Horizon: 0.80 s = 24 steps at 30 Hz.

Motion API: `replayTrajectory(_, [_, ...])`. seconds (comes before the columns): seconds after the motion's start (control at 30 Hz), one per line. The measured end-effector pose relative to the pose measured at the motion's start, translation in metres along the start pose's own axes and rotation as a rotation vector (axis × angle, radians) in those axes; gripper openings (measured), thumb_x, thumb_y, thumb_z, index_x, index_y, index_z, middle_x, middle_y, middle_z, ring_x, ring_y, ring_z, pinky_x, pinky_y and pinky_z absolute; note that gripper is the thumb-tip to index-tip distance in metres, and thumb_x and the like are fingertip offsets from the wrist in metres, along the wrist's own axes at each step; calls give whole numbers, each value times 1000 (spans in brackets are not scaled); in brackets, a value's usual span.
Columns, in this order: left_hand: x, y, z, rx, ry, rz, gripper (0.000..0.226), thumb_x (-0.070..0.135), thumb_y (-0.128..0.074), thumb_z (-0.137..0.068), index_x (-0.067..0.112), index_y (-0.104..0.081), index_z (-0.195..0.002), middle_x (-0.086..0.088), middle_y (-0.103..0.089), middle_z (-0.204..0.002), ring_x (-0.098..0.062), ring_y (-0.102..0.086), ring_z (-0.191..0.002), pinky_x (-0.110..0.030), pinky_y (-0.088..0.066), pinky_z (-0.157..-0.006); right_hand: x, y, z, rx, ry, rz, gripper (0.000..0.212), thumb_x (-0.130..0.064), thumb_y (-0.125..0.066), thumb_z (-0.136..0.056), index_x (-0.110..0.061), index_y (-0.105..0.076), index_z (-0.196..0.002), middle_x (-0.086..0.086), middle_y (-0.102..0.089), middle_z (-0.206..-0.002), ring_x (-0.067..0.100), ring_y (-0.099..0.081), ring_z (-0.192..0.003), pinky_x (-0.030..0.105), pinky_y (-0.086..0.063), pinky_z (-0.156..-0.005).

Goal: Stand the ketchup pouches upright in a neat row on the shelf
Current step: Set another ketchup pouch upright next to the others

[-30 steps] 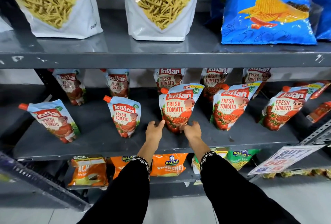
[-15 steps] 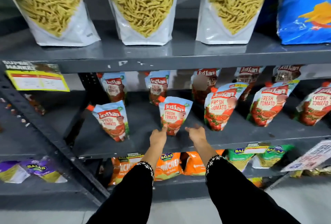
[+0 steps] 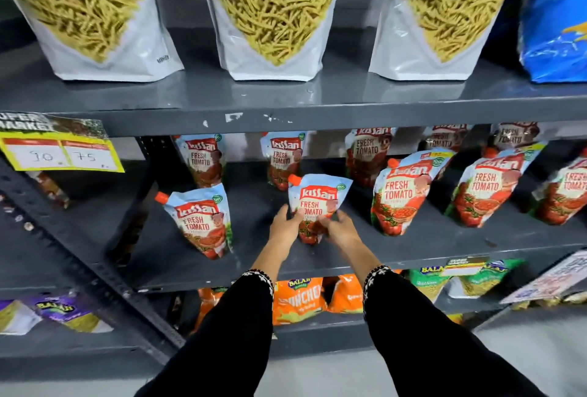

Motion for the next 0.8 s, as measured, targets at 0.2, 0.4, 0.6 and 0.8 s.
replayTrajectory(0.2, [-1, 7, -2, 134, -56, -15, 33, 21, -51, -94, 9, -53, -124, -13, -61, -125, -26, -58, -110, -32, -46, -86, -2, -5, -9, 6, -17, -21, 43, -8, -61, -87, -6, -48, -128, 17, -59, -130, 32, -59, -116, 48, -52, -96])
replayTrajectory(0.4, [0, 25, -2, 203, -51, -25, 29, 16, -50, -94, 6, -54, -122, -17, -62, -124, -30, -59, -112, -37, -48, -90, -4, -25, -5, -27, -9, -29, 37, -8, -61, -87, -6, -50, -122, 16, -59, -129, 25, -60, -104, 39, -54, -88])
replayTrajectory(0.6, [-1, 34, 0, 197, -38, -19, 30, 17, -50, -94, 6, -53, -122, -18, -63, -123, -30, -59, -112, -34, -48, -88, -5, -33, 3, -17, -11, -41, 39, -10, -60, -88, -6, -48, -126, 16, -58, -130, 30, -58, -117, 42, -52, -97])
replayTrajectory(0.8, [1, 34, 4, 182, -50, -50, 31, 21, -49, -95, 6, -53, -122, -17, -63, -123, -30, -59, -112, -37, -48, -91, -6, -31, 6, -31, -14, -49, 36, -10, -59, -89, -7, -49, -123, 16, -59, -130, 29, -58, -115, 35, -52, -86])
Point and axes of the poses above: each hand's wrist, its own z-axis away from the middle knuckle, its own y-axis out of the back of the hand, x = y × z, the point moved 1 cm from there along -z, towards the middle knuckle
